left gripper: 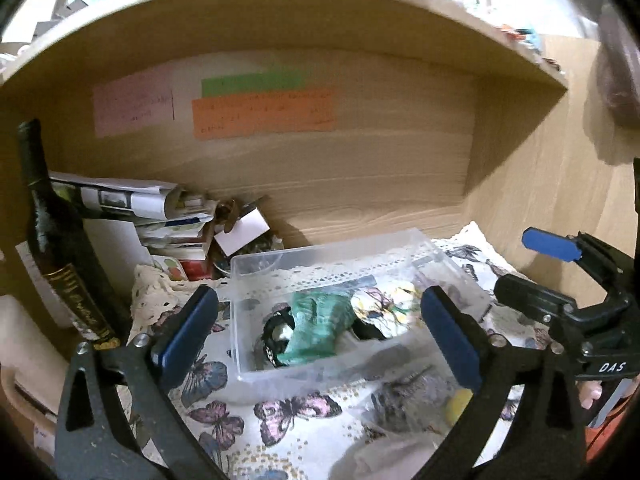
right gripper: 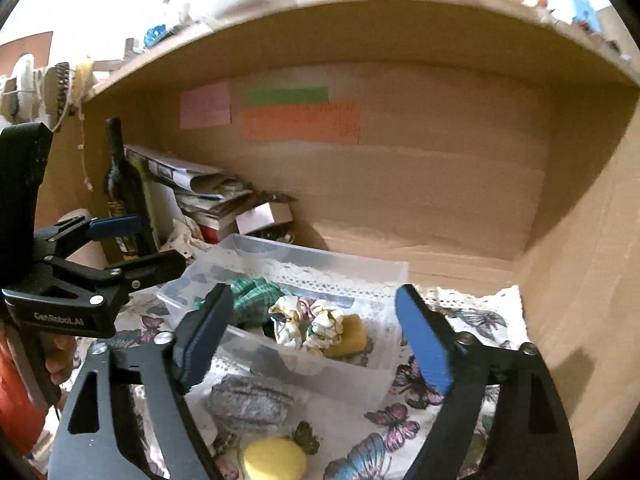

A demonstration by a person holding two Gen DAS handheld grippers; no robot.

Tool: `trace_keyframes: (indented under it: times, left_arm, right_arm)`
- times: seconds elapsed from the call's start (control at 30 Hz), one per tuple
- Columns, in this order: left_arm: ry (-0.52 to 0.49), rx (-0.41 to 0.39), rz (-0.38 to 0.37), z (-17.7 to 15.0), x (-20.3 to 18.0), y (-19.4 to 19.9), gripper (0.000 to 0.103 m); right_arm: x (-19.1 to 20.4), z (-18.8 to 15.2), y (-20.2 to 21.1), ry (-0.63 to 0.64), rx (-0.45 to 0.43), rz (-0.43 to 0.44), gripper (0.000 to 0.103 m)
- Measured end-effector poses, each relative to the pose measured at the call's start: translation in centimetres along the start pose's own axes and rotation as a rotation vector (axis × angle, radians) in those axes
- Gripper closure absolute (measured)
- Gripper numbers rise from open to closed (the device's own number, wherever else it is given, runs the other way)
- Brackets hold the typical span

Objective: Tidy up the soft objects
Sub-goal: 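Carry the glove and scrunchie over the box and open both tools, then grasp the white cloth bag with the left tool while the right tool grasps the yellow felt ball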

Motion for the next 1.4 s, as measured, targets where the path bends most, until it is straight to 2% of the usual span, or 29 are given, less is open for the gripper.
trace_keyframes:
  times: [0.33,0.6,0.87,0.97,1.1,1.17,1.23,1.3,1.4]
  left_arm:
    - [-0.019,0.035,-0.023,-4.1,-1.3,2.6,0.0]
    - [-0.02,0.144,-0.032,-8.8,-2.1,1.7,0.0]
    - [-0.002,0.234,-0.036,-12.0,-1.5,0.1,0.0]
    - [0.014,0.243,-0.06,-12.5,-1.4,-0.1,0.0]
    - [0.019,0.239,-0.077,-12.8,-1.5,-0.3,0.001]
    - [0.033,0.251,-0.101,-13.0,-1.5,-0.4,0.011]
    - [0.044,0.283,-0.139,-13.1,-1.6,-0.7,0.028]
    - [0.063,0.304,-0.176,-13.1,-1.6,-0.9,0.037]
    - [0.07,0.307,-0.201,-13.1,-1.8,-0.7,0.052]
  right_arm:
    - [1.3,-3.3,2.9,-0.037,0.018,-0.005,0.019]
    - [3.2,-6.5,2.5,-0.052,0.099,0.025,0.019]
    - [3.8,-9.7,1.0,-0.102,0.182,0.075,0.02]
    - [3.8,-10.3,0.3,-0.117,0.205,0.089,0.026]
    - [3.8,-10.8,-0.9,-0.127,0.235,0.111,0.041]
    - [3.9,-11.0,-1.3,-0.133,0.247,0.122,0.05]
    - [4.0,-11.3,-1.5,-0.145,0.251,0.146,0.058]
    - [4.1,-11.3,-1.4,-0.152,0.244,0.156,0.062]
    - [4.1,-11.1,-1.0,-0.149,0.232,0.138,0.063]
Point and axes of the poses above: each gripper's, at about its wrist camera, not at the fingertips, and y roughly against the way its jaws point, x to its left, z to its top, the point moved 2 cm from there along -y, roughly the way its jaws point, and after that the axes turned 12 degrees about y, right-handed, at the moved point
